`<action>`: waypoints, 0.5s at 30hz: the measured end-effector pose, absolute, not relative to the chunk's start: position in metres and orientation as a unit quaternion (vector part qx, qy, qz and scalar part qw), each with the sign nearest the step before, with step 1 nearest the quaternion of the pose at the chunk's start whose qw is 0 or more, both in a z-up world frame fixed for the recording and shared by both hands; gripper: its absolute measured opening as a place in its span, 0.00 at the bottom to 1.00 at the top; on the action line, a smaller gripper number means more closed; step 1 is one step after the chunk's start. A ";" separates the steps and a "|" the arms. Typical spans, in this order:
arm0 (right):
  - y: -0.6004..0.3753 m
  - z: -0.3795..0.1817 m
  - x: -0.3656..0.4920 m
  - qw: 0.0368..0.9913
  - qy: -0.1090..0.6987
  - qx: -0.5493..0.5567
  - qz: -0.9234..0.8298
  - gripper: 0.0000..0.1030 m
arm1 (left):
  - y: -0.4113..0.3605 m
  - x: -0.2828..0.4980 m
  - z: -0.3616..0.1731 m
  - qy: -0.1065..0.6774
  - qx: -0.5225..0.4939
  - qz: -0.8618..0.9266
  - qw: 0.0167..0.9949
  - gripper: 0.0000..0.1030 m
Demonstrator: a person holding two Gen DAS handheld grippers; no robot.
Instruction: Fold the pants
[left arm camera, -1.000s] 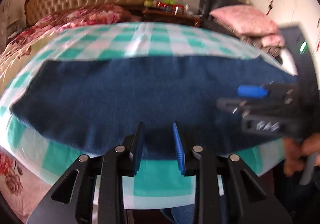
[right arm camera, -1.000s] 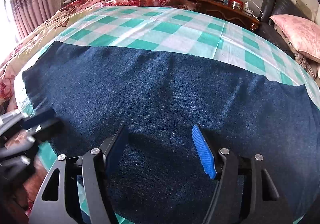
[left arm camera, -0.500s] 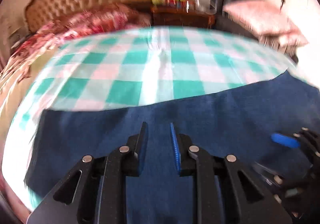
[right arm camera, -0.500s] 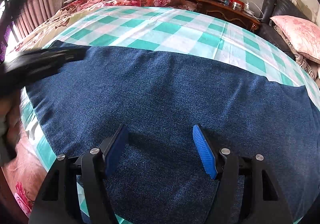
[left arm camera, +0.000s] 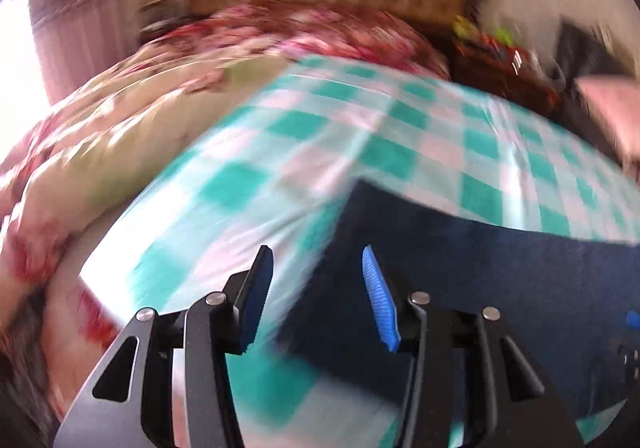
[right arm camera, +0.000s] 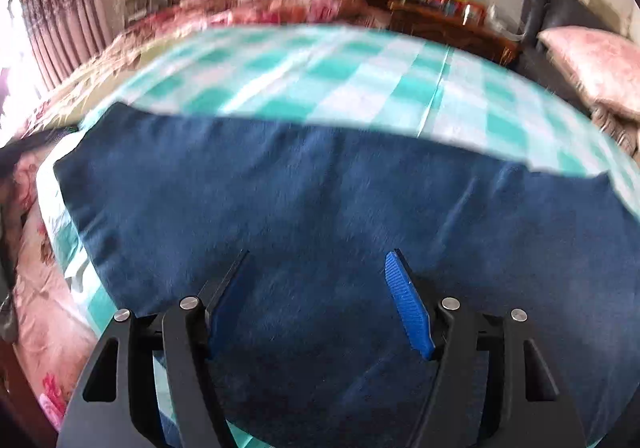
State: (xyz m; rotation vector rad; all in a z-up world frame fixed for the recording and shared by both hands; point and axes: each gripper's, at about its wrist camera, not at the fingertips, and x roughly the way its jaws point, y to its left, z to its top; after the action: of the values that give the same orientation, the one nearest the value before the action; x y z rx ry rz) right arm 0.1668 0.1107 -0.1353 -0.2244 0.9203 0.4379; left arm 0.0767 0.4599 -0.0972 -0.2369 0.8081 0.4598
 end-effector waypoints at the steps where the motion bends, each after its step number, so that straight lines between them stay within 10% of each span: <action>1: 0.111 -0.133 0.169 0.871 0.432 -0.118 0.202 0.63 | 0.463 0.057 -0.093 0.374 -0.132 0.222 0.890 0.44; 4: 0.106 -0.145 0.185 0.859 0.462 -0.108 0.192 0.48 | 0.470 0.016 -0.096 0.351 -0.177 0.195 0.899 0.44; 15: 0.105 -0.149 0.187 0.862 0.453 -0.124 0.192 0.48 | 0.452 0.037 -0.133 0.378 -0.163 0.172 0.895 0.43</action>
State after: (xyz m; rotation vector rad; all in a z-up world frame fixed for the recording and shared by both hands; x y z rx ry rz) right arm 0.1871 0.1051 -0.1490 -0.2605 0.9508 0.4031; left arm 0.0375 0.4520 -0.1328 -0.3388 0.7847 0.3557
